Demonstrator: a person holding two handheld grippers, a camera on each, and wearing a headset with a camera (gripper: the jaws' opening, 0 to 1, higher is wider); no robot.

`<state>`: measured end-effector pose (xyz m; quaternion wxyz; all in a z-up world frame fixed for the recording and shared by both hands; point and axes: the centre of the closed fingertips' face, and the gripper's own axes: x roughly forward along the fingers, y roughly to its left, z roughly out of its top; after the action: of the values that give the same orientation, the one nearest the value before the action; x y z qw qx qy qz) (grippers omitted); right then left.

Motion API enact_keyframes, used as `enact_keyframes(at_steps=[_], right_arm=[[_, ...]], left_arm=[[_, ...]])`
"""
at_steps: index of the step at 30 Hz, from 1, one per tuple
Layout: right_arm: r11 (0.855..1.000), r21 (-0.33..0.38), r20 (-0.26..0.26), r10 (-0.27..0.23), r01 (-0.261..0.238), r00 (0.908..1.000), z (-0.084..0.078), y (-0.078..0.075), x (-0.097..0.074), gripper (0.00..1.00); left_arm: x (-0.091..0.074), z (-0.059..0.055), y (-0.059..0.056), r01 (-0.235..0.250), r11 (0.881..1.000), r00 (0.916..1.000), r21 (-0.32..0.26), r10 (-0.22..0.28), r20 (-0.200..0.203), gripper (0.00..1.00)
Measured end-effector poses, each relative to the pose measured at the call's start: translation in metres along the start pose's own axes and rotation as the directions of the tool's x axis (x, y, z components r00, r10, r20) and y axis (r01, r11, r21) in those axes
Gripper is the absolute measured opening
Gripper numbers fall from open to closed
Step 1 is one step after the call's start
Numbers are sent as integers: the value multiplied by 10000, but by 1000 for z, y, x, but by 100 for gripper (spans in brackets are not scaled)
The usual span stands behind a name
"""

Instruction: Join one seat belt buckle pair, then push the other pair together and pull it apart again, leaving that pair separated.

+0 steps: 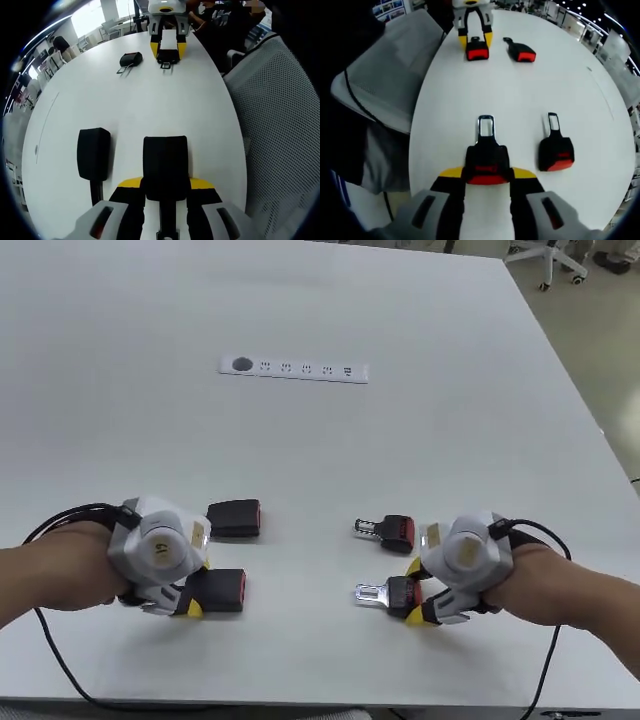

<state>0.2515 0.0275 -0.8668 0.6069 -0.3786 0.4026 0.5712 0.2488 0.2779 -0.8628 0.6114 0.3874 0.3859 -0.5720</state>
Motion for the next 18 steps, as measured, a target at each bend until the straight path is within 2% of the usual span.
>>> enact_keyframes(at_steps=[7,10,18], right_arm=[[10000,2,-67,-3,3,10000,0,-1,1,35],[9998,191,150,-39,36,9999,3,-1,0,35],[9998,116,66,-146,145,9999,6,0,1,35]], left_arm=[[1,1,0,80,9998,9998,194,-76,-193,32],[1,1,0,36,9999,9998,118,-34,-176,32],[1,1,0,10,9999,9997,138,-7,-234,32]])
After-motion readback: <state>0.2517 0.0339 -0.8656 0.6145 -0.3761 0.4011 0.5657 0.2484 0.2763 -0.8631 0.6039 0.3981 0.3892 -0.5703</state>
